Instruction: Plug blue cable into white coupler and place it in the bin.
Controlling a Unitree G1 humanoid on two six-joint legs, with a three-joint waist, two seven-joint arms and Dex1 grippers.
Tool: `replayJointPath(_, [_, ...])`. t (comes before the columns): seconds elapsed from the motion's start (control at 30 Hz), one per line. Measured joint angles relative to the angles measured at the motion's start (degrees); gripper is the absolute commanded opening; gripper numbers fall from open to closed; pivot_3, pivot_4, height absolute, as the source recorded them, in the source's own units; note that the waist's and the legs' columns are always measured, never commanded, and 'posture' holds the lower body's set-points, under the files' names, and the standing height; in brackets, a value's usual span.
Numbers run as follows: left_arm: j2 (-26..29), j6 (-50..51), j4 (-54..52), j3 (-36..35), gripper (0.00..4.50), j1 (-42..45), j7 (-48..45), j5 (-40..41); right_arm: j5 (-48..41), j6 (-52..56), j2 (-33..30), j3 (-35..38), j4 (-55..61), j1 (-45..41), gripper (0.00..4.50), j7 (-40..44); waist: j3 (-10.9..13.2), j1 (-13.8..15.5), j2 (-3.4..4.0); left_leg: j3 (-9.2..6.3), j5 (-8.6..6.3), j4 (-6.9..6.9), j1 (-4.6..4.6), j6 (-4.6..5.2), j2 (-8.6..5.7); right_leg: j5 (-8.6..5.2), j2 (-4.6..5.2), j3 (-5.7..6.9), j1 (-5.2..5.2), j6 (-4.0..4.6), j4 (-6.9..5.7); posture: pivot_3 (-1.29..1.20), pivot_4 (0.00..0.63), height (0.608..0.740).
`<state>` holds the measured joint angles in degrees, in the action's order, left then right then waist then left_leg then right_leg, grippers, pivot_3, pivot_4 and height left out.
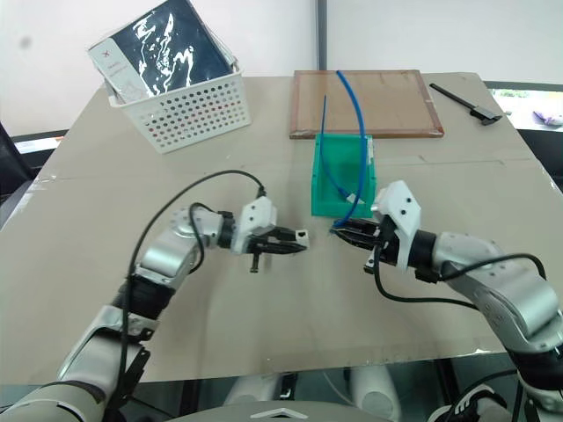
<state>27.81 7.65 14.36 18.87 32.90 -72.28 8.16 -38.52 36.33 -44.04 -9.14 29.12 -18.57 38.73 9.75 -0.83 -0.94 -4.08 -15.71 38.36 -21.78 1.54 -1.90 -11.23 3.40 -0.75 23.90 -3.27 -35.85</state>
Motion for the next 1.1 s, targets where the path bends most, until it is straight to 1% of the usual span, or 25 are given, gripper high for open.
replayJointPath(0.07, [-0.7, -2.6, 2.7, 1.7, 0.37, 0.8, -0.2, -1.7, 3.5, -1.7, 0.2, -3.2, -3.3, -3.6, 0.00, 3.7, 0.0, 0.0, 0.00, -0.01, 0.00, 0.00, -0.01, 0.00, 0.00, 0.00, 0.00, -0.01, 0.02, 0.01, 0.00, 0.00, 0.150, 0.740])
replayJointPath(0.2, [-1.5, -7.3, 7.1, 2.1, 0.37, 3.1, -0.2, -3.7, 9.2, -4.1, 2.9, -7.7, -9.1, -10.1, 0.00, 8.9, 0.0, 0.1, -0.01, -0.07, 0.00, 0.00, -0.05, 0.00, 0.00, 0.00, 0.01, 0.02, 0.03, 0.01, 0.01, 0.00, 0.150, 0.740])
replayJointPath(0.37, [-2.2, -11.1, 8.9, 2.1, 0.37, 3.3, -0.1, -4.7, 13.8, -5.8, 5.2, -10.9, -14.6, -12.1, 0.00, 13.9, 0.0, 0.3, -0.01, -0.10, 0.00, 0.02, -0.09, 0.00, -0.10, 0.01, 0.14, 0.03, 0.03, 0.00, 0.01, 0.00, 0.150, 0.740])
replayJointPath(0.63, [-2.4, -12.0, 8.7, 1.9, 0.37, 2.7, 0.1, -5.1, 18.2, -6.6, 6.4, -11.9, -16.7, -13.2, 0.00, 18.3, 0.0, 0.3, -0.01, -0.18, 0.00, 0.02, -0.07, 0.00, -0.11, 0.01, 0.15, 0.10, 0.02, 0.00, -0.01, 0.00, 0.150, 0.740])
replayJointPath(0.93, [-2.4, -12.1, 8.6, 1.8, 0.37, 2.6, 0.1, -5.2, 20.5, -7.4, 8.2, -12.3, -18.4, -14.2, 0.00, 20.5, 0.0, 0.3, -0.01, -0.18, 0.00, 0.02, -0.07, -0.01, -0.13, 0.01, 0.16, 0.10, 0.02, 0.00, -0.01, 0.00, 0.150, 0.740])
replayJointPath(1.1, [-2.4, -12.2, 8.6, 1.8, 0.37, 2.7, 0.1, -5.7, 22.7, -10.0, 9.5, -12.7, -21.7, -15.7, 0.00, 22.1, 0.0, 0.2, 0.00, -0.18, 0.00, 0.02, -0.04, -0.01, -0.13, 0.01, 0.15, 0.10, 0.00, -0.01, -0.02, 0.00, 0.150, 0.740])
